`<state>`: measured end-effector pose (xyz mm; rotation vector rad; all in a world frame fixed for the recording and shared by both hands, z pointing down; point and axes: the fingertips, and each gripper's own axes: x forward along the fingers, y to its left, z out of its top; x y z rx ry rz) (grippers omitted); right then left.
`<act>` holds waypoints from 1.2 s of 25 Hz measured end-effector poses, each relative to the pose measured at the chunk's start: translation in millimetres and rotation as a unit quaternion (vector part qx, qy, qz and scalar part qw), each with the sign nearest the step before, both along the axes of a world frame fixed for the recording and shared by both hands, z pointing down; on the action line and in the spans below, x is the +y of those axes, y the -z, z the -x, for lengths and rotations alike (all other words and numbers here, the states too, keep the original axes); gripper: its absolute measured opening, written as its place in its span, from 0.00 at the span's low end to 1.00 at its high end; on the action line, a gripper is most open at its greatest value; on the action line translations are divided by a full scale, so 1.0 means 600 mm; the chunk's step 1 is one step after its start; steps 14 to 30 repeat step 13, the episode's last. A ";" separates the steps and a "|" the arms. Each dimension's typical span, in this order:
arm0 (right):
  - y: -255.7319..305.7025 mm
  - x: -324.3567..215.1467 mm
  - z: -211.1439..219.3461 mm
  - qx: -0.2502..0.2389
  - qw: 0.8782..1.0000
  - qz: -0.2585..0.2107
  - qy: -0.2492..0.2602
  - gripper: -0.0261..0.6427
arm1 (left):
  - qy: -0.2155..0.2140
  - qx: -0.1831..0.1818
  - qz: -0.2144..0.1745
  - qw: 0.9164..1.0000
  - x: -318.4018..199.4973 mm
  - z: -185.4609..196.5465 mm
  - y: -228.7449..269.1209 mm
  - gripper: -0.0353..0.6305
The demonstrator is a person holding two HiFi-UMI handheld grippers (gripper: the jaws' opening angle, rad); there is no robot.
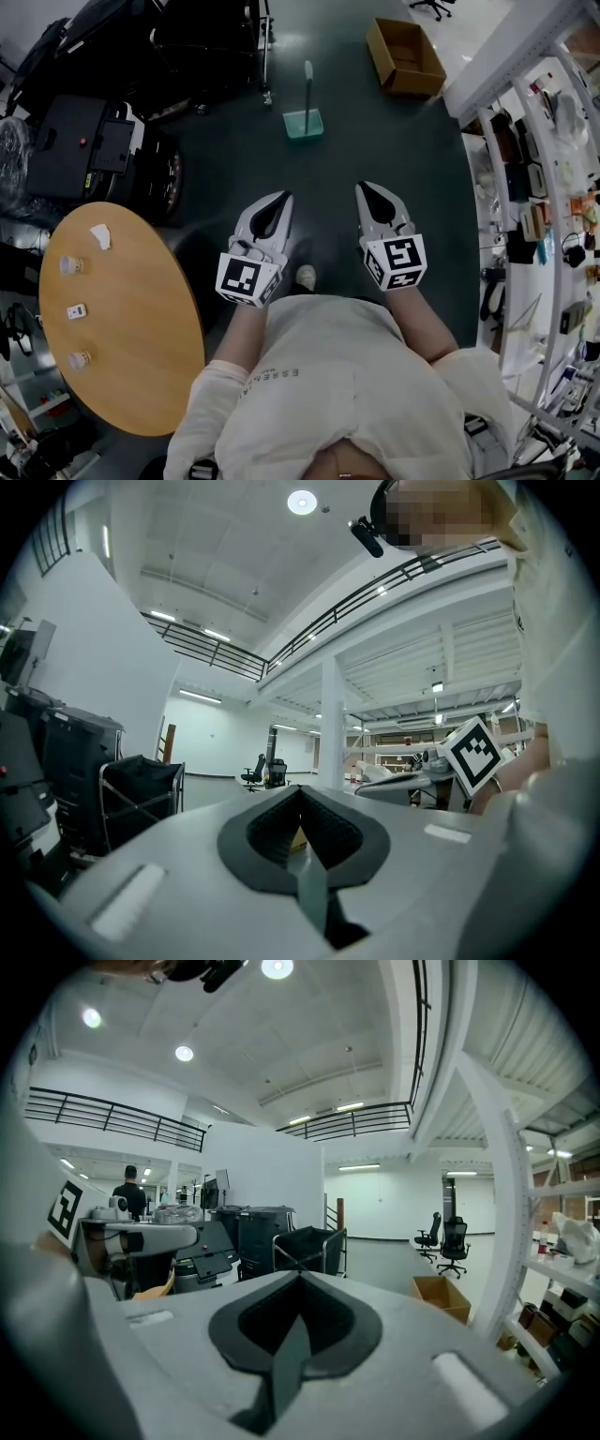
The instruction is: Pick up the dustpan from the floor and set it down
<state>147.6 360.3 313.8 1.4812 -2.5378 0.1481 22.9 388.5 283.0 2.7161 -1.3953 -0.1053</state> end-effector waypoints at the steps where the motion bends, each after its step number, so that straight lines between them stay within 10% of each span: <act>1: -0.001 0.002 0.002 -0.001 1.000 0.000 0.001 0.03 | 0.000 0.000 0.001 1.000 0.000 0.002 -0.004 0.08; 30: -0.012 -0.020 0.039 -0.009 1.000 0.004 0.012 0.03 | 0.010 -0.006 0.004 1.000 -0.021 0.044 -0.015 0.08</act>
